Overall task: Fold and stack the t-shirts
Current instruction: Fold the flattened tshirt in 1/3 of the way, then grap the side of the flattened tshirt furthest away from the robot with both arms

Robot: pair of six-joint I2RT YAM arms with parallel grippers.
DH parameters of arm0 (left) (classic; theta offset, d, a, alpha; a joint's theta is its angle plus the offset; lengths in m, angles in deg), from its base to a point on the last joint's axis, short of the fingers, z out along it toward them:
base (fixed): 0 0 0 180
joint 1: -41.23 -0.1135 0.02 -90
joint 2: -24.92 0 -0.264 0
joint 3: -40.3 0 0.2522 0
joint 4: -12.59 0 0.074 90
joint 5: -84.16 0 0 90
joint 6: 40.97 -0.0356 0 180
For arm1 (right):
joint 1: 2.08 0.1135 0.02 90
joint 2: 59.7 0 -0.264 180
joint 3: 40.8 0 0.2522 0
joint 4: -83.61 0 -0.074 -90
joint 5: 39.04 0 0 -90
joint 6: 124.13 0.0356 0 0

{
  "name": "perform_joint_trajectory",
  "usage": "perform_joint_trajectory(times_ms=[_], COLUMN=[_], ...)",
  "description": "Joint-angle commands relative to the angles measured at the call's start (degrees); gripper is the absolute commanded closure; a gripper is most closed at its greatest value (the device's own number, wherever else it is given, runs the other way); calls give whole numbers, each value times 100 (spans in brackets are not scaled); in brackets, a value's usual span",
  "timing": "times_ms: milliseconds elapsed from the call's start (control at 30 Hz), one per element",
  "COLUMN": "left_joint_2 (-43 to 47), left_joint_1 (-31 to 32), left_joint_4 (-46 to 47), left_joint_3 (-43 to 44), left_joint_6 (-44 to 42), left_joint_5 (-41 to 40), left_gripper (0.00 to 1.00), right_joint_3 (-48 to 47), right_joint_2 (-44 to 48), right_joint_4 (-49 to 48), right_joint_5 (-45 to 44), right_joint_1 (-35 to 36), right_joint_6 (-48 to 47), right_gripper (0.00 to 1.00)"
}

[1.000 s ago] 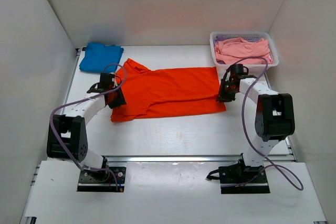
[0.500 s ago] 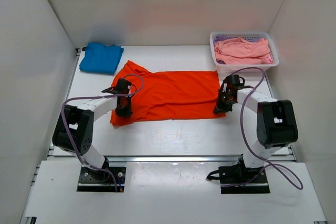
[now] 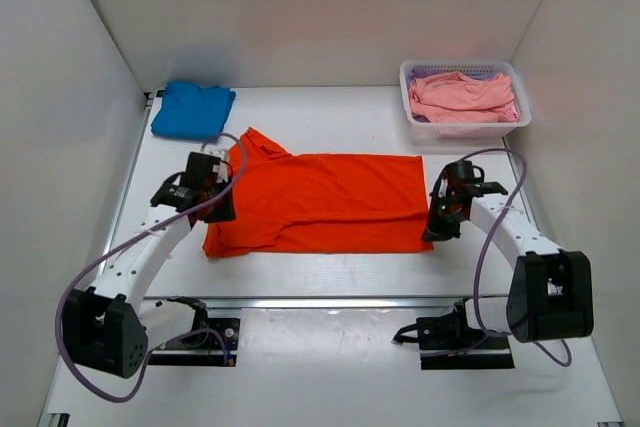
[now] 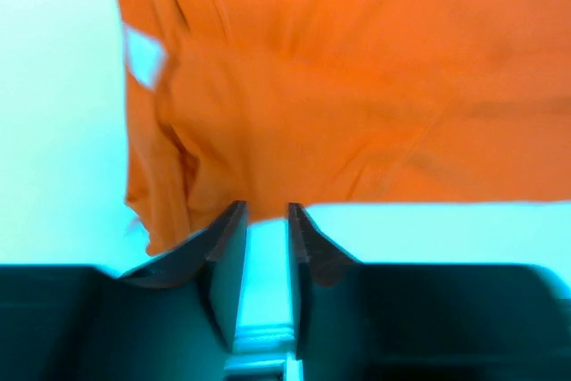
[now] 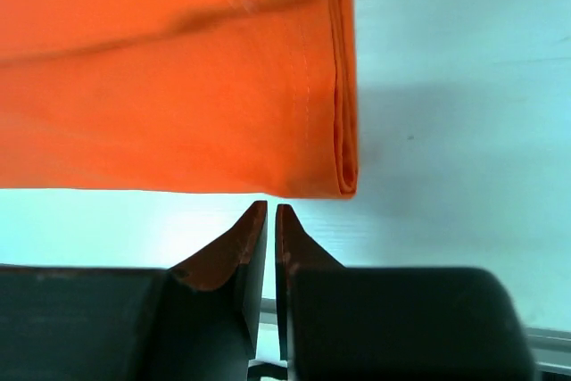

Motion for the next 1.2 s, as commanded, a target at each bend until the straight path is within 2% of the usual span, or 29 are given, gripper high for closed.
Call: perform_joint_trajectory(times_ms=[0, 33, 133, 233, 300, 333, 467, 533, 700, 867, 1167], left_joint_2=[112, -37, -677, -1424, -1872, -2267, -3786, -4271, -5336, -6321, -7078], left_joint_1=[-208, -217, -340, -428, -533, -586, -858, -876, -893, -736, -543], left_joint_4=[152, 197, 758, 1652, 2110, 2287, 2114, 2078, 2123, 1447, 699], left_joint_3=[638, 735, 1279, 1553, 1780, 2043, 3300, 4002, 5050, 6429, 7222], left_joint_6=[-75, -206, -426, -629, -577, -516, -384, -348, -216, -409, -471], left_joint_5=[224, -2, -250, -259, -365, -304, -197, -276, -426, -523, -751], left_gripper=[62, 54, 44, 39, 35, 35, 34, 35, 34, 34, 34], right_joint_3=[-596, -736, -992, -1081, -1046, -1019, -888, -905, -1177, -1476, -2091], right_joint_2=[378, 413, 309, 177, 89, -16, -472, -727, -1369, -1888, -2679], right_joint_4=[230, 82, -331, -945, -1421, -1632, -2501, -2793, -3198, -3426, -3479], right_joint_5=[-9, 52, 44, 132, 97, 10, -228, -308, -369, -439, -483], right_joint_1=[-239, -257, -301, -310, -258, -231, -380, -407, -469, -539, -671], right_joint_6=[-236, -289, -255, -202, -97, 0, 369, 457, 572, 554, 607], right_gripper=[93, 92, 83, 72, 56, 53, 42, 42, 42, 42, 41])
